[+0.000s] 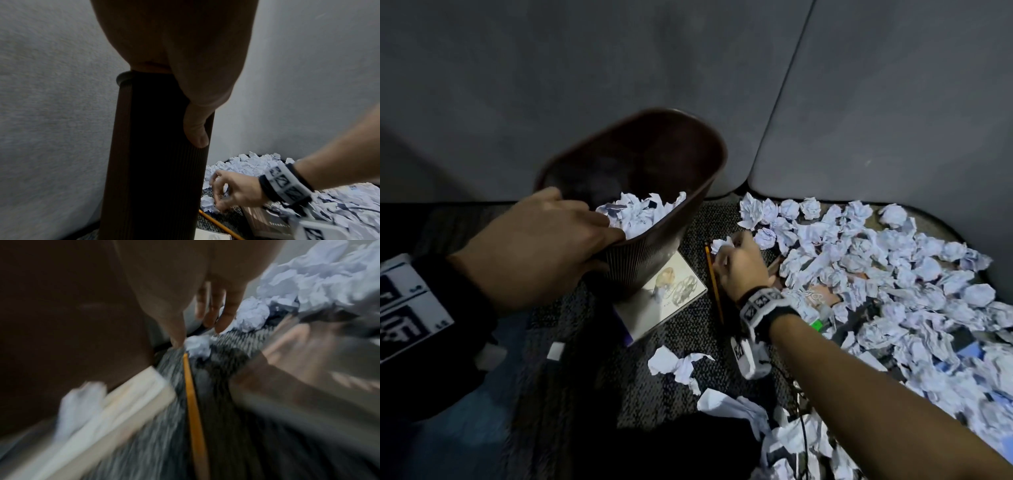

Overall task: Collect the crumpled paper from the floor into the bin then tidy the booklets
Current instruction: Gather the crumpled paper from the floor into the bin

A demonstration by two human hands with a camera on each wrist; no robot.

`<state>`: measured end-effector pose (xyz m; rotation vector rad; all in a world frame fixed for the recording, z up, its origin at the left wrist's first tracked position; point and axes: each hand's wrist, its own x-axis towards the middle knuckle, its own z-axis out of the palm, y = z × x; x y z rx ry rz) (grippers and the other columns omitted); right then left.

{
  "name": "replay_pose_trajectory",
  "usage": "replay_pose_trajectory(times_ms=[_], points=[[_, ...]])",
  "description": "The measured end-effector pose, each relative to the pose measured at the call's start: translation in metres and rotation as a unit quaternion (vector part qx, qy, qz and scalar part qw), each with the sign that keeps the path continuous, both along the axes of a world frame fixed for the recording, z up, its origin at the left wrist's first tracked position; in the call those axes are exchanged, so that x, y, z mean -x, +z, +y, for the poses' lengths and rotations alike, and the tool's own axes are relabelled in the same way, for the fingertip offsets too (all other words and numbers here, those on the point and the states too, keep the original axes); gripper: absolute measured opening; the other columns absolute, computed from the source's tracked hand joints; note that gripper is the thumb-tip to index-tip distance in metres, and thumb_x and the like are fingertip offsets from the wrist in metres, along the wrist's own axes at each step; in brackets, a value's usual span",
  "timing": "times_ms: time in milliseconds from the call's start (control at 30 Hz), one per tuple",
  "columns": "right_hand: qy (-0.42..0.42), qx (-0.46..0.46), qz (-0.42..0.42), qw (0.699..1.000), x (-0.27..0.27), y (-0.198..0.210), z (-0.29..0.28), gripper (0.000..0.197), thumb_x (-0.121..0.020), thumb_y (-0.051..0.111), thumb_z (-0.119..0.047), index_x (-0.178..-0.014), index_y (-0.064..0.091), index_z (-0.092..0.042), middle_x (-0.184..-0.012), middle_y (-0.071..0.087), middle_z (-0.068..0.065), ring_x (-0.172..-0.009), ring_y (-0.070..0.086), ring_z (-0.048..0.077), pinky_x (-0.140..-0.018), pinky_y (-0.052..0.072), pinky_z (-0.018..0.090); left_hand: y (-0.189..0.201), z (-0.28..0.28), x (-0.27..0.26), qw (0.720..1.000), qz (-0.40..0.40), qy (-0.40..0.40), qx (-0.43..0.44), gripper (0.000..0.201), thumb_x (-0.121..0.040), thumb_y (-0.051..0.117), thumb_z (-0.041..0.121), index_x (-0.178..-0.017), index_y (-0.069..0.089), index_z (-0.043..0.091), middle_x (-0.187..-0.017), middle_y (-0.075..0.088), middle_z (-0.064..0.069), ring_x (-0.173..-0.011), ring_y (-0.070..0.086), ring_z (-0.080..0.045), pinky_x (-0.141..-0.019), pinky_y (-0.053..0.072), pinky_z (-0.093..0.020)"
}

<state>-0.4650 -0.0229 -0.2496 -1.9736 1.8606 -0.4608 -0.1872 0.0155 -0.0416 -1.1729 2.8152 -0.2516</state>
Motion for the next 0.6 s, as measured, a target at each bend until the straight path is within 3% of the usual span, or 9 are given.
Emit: replay_pose_trajectory(times_ms=[100,167,233,333,400,433,500,533,600], points=[[0.007,-0.069,0.050,0.996,-0.002,0.008,-0.029,0.005,-0.081,0.067,-0.011,-0.078,0.069,-0.015,-0.140,0.036,0.011,-0.113,0.052,0.030,-0.100,0.046,0.037,-0.003,-0.001,0.004,1.000,-0.021,-0.003,-0.001,0.030,-0.060,0.077,0.035,-0.085,0.069,0.022,-0.071,0.065,0.007,-0.064,0.061,-0.024,-0.057,0.035,-0.031],[0.042,-0.155,0.078,0.984,-0.008,0.010,-0.042,0.013,-0.083,0.061,-0.007,-0.088,0.073,-0.008,-0.126,0.050,0.016,-0.108,0.058,0.036,-0.095,0.048,0.035,-0.005,-0.002,0.007,0.999,-0.032,-0.007,-0.001,0.031,-0.060,0.076,0.038,-0.087,0.068,0.024,-0.071,0.064,0.007,-0.064,0.061,-0.023,-0.057,0.034,-0.031],[0.008,-0.164,0.064,0.984,-0.006,0.011,-0.044,0.018,-0.087,0.054,-0.007,-0.094,0.069,0.000,-0.109,0.062,0.021,-0.098,0.062,0.036,-0.083,0.048,0.034,-0.006,-0.001,0.008,0.999,-0.041,-0.002,-0.011,0.031,-0.063,0.073,0.040,-0.089,0.067,0.027,-0.073,0.065,0.008,-0.066,0.061,-0.022,-0.058,0.034,-0.032],[-0.118,-0.112,-0.018,0.986,0.015,0.030,-0.034,0.014,-0.088,0.062,-0.009,-0.074,0.065,-0.007,-0.085,0.069,0.011,-0.071,0.061,0.014,-0.074,0.047,0.023,-0.002,0.001,0.011,0.999,-0.036,0.003,-0.025,0.025,-0.066,0.072,0.042,-0.086,0.062,0.030,-0.077,0.065,0.010,-0.071,0.061,-0.019,-0.060,0.035,-0.033],[-0.199,-0.008,-0.160,0.967,0.028,0.064,-0.023,0.014,-0.084,0.069,-0.006,-0.071,0.065,-0.010,-0.075,0.068,0.005,-0.055,0.053,-0.008,-0.069,0.051,0.017,0.000,0.002,0.014,0.999,-0.029,-0.002,-0.024,0.026,-0.065,0.074,0.041,-0.082,0.059,0.029,-0.075,0.064,0.008,-0.070,0.061,-0.020,-0.060,0.037,-0.033],[-0.214,0.076,-0.235,0.945,0.030,0.092,-0.016,0.010,-0.082,0.071,-0.006,-0.073,0.066,-0.009,-0.075,0.069,0.007,-0.053,0.054,-0.011,-0.063,0.049,0.010,0.000,0.002,0.016,0.999,-0.028,-0.006,-0.022,0.028,-0.062,0.076,0.041,-0.082,0.059,0.029,-0.075,0.064,0.008,-0.069,0.061,-0.020,-0.060,0.037,-0.033],[-0.170,0.216,-0.349,0.896,0.026,0.149,-0.011,0.011,-0.081,0.073,-0.008,-0.075,0.065,-0.012,-0.074,0.068,0.001,-0.060,0.058,-0.011,-0.064,0.046,0.007,0.000,0.001,0.019,0.999,-0.033,-0.018,-0.020,0.034,-0.058,0.079,0.041,-0.082,0.059,0.029,-0.074,0.064,0.008,-0.069,0.062,-0.021,-0.060,0.037,-0.032],[-0.115,0.242,-0.363,0.892,0.018,0.173,-0.012,0.012,-0.080,0.074,-0.008,-0.075,0.065,-0.014,-0.074,0.067,-0.004,-0.065,0.060,-0.009,-0.067,0.048,0.009,0.000,0.001,0.020,0.999,-0.035,-0.026,-0.020,0.034,-0.058,0.078,0.041,-0.083,0.059,0.029,-0.075,0.064,0.008,-0.070,0.062,-0.021,-0.060,0.036,-0.032],[0.021,0.202,-0.303,0.931,-0.001,0.200,-0.022,0.006,-0.079,0.075,-0.013,-0.080,0.069,-0.015,-0.079,0.069,-0.007,-0.076,0.065,-0.002,-0.075,0.052,0.018,0.001,0.001,0.025,0.999,-0.037,-0.034,-0.019,0.029,-0.060,0.073,0.038,-0.084,0.060,0.029,-0.074,0.064,0.007,-0.070,0.063,-0.021,-0.060,0.034,-0.032]])
